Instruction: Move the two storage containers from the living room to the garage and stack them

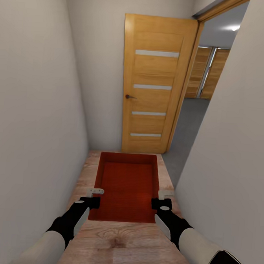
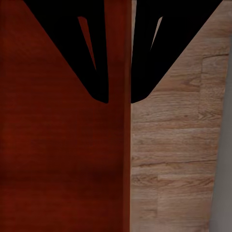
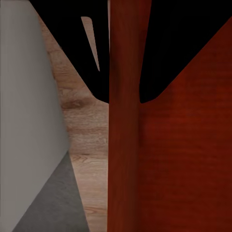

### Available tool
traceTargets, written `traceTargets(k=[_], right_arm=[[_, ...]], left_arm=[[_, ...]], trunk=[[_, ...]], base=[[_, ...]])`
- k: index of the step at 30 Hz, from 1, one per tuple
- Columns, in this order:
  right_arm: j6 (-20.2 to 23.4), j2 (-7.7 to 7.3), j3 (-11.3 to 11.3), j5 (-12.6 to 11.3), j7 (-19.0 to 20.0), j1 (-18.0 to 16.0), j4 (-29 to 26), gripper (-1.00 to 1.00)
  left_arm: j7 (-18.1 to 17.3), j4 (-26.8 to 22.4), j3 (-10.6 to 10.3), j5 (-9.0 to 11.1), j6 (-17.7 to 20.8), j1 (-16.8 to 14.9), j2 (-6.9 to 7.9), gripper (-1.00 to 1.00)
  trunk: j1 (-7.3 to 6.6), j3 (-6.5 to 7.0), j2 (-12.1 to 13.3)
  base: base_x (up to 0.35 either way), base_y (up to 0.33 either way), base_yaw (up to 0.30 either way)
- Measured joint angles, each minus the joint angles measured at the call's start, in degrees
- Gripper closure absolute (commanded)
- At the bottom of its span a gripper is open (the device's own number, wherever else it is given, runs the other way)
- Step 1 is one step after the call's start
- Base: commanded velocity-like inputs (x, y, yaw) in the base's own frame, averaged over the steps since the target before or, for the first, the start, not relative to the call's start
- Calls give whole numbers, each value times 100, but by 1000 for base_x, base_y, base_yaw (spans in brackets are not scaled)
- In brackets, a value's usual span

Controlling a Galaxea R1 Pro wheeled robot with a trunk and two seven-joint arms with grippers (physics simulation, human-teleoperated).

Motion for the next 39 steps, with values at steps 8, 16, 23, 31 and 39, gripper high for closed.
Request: traceTargets(k=[8,16,23,31,39], right_arm=[[-4,0,0,1,-1,0,-1,100],[25,0,-4,0,2,0,-4,100],[132,0,-18,3,1,0,-33,100],[174,1,-21,3,1,0,-42,100],[174,1,-21,2,2,0,-39,100]], left_arm=[[0,-1,0,0,-4,0,0,100],[0,-1,1,3,24,0,1,100],[-2,-5,9,20,117,0,8,100],[-1,-4,17,25,152,0,8,100],[-2,-2,15,24,152,0,8,100]], trunk=[[0,0,0],[0,0,0],[0,0,0],[0,0,0],[0,0,0]], base=[[324,0,0],[324,0,0],[324,0,0],[324,0,0],[324,0,0]])
